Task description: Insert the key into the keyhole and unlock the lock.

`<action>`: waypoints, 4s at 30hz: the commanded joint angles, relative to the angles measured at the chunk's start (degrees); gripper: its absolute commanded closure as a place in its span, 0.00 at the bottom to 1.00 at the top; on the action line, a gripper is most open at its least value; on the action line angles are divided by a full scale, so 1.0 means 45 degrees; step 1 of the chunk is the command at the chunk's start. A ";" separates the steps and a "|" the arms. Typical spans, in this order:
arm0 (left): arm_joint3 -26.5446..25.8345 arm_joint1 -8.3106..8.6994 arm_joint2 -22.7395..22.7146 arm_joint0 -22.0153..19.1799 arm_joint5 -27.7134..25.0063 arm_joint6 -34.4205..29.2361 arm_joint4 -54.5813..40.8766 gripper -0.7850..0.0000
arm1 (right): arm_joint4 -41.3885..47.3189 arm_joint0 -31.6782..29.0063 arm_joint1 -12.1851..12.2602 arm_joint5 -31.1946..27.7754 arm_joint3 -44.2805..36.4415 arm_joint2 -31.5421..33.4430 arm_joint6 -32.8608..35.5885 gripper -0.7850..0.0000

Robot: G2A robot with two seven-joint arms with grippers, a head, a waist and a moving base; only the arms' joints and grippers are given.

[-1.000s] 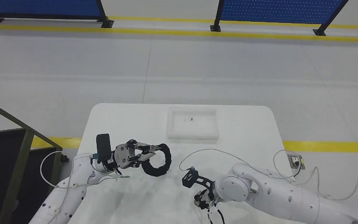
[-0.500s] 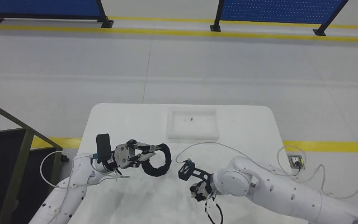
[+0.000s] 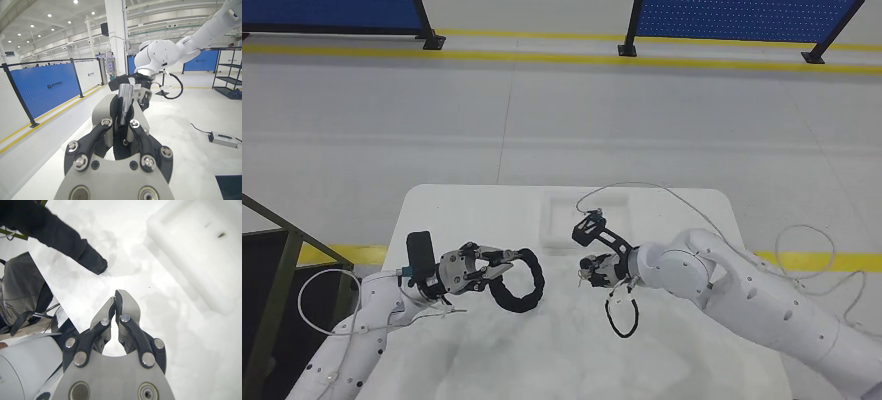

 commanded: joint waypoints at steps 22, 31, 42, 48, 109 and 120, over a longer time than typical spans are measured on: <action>-0.0354 0.0335 -0.1418 0.0136 -0.1051 -0.1388 -0.0632 1.00 | 0.1226 0.2239 -0.1861 -0.0798 0.4475 -0.0615 -0.0799 1.00; -0.0354 0.0335 -0.1418 0.0136 -0.1051 -0.1388 -0.0632 1.00 | 0.1226 0.2239 -0.1861 -0.0798 0.4475 -0.0615 -0.0799 1.00; -0.0354 0.0335 -0.1418 0.0136 -0.1051 -0.1388 -0.0632 1.00 | 0.0805 0.2290 -0.2149 -0.0145 0.5043 -0.0540 -0.1258 1.00; -0.0354 0.0335 -0.1418 0.0136 -0.1051 -0.1388 -0.0632 1.00 | 0.0669 0.2896 -0.2931 0.0074 0.6161 -0.0976 -0.1357 1.00; -0.0354 0.0335 -0.1418 0.0136 -0.1051 -0.1388 -0.0632 1.00 | 0.0170 0.3418 -0.6415 -0.0965 1.3300 -0.0039 -0.2133 1.00; -0.0354 0.0335 -0.1418 0.0136 -0.1051 -0.1388 -0.0632 1.00 | -0.0387 0.2946 -0.6150 -0.0763 1.2733 0.0672 -0.1906 1.00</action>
